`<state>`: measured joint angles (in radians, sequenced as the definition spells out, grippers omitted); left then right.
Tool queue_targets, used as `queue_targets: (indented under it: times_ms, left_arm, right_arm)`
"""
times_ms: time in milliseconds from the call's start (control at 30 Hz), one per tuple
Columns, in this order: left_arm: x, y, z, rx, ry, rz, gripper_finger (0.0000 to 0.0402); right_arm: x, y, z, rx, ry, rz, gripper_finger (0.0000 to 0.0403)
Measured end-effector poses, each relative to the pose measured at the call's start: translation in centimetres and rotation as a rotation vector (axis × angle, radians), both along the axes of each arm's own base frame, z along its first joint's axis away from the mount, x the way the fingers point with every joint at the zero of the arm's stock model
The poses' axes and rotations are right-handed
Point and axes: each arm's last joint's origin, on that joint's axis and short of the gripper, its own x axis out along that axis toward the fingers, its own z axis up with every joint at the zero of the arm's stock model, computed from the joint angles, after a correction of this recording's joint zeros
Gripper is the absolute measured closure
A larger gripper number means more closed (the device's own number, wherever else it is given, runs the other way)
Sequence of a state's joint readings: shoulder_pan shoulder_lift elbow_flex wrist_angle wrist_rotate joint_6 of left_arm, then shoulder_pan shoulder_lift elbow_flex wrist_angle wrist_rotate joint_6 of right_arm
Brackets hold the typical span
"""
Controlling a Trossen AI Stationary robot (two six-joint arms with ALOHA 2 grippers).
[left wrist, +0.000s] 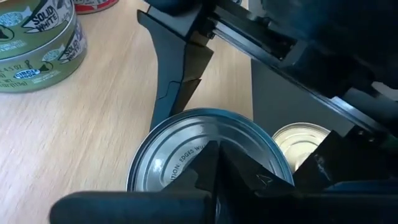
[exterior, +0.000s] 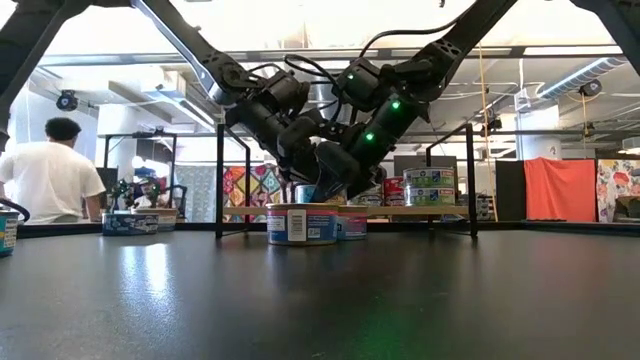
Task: Stack canned seafood by type on shelf
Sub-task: Put the yellow-blue tuna can on the shelf
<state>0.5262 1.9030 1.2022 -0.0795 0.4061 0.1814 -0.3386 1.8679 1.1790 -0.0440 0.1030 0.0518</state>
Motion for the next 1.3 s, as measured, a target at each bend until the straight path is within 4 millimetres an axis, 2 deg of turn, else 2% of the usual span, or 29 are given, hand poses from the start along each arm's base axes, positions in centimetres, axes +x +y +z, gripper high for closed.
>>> queue_targets:
  times_ms: [333, 700, 933, 1300]
  left_arm:
    - [-0.4, 0.0, -0.4, 0.074, 0.059, -0.024, 0.0401]
    - [-0.6, 0.0, -0.8, 0.072, 0.074, -0.012, 0.0401]
    - [-0.5, 0.1, -1.9, 0.017, 0.096, 0.017, 0.0401]
    - [-0.4, 0.2, -2.0, 0.024, 0.089, 0.006, 0.0401]
  right_arm:
    - [0.0, -0.1, 0.1, 0.002, 0.000, -0.002, 0.0018]
    - [-0.2, 0.1, 0.2, 0.035, 0.026, 0.035, 0.0019]
    - [-0.5, 0.3, 0.2, 0.041, 0.070, 0.070, 0.0018]
    - [0.2, 0.1, 2.1, 0.068, 0.155, 0.125, 0.0018]
